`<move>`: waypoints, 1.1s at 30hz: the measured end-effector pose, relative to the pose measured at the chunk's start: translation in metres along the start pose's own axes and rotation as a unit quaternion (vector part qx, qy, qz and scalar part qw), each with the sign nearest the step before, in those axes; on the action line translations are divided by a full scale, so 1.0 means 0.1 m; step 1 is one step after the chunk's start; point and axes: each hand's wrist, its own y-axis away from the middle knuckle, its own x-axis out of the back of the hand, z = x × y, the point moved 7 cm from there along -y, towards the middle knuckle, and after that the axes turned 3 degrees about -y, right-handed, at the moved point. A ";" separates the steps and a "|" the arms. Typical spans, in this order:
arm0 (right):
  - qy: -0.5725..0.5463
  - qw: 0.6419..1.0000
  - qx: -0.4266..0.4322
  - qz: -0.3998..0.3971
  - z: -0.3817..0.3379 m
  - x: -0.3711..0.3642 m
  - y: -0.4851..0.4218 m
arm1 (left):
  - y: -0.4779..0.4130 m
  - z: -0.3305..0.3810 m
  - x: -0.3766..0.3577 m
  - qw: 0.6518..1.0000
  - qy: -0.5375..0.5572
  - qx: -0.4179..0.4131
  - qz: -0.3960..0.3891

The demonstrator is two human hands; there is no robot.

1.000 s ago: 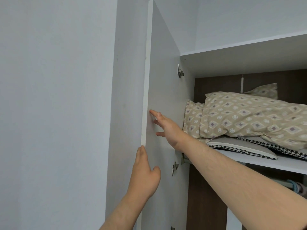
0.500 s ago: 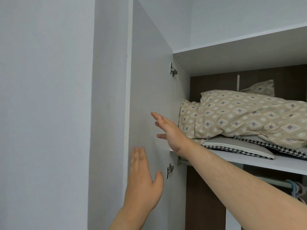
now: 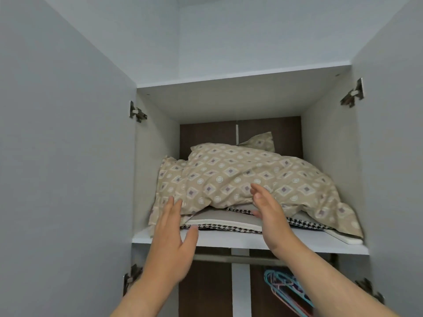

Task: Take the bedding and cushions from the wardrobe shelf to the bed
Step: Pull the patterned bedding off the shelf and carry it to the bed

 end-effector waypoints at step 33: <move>0.411 0.839 -0.174 0.310 1.09 2.50 -2.54 | -3.61 -0.72 -2.56 0.972 -0.175 0.123 -0.092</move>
